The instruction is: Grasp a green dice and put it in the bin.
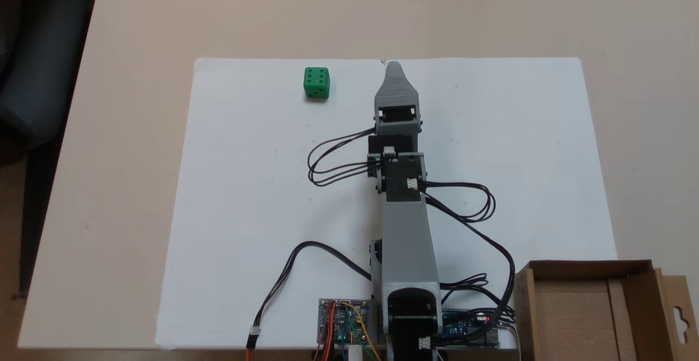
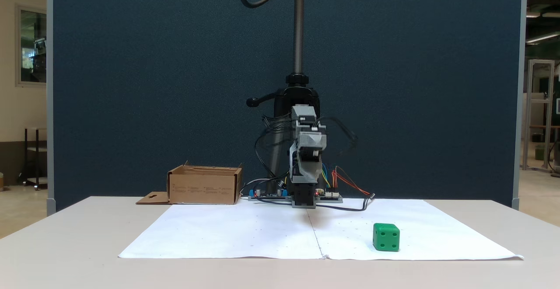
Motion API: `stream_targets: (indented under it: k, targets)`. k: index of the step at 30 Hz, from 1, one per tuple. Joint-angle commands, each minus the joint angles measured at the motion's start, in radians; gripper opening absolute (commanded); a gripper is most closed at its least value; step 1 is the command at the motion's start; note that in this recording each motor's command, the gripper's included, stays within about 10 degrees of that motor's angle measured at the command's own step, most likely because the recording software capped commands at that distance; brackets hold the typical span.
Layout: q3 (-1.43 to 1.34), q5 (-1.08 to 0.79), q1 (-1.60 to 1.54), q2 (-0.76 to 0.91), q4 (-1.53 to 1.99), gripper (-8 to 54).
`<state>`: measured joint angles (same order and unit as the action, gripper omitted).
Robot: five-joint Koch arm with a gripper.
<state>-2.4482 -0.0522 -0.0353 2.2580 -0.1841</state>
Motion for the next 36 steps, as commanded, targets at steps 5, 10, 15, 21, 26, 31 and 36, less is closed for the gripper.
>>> stream_targets:
  k: [5, 10, 15, 21, 26, 31, 36]
  targets:
    - [0.272, 0.034, -0.032, 0.072, 0.403, 42.4]
    - [0.549, 0.034, -0.037, -0.043, 0.693, 42.9]
    - [0.881, 0.044, -0.032, -0.193, 0.981, 44.3]
    - [1.081, 0.080, -0.054, -0.344, 1.296, 44.1]
    - [1.221, 0.100, -0.100, -0.377, 1.534, 44.1]
    - [1.295, 0.104, -0.103, -0.380, 1.701, 43.9]
    - [1.299, 0.104, -0.121, -0.408, 1.779, 44.0]
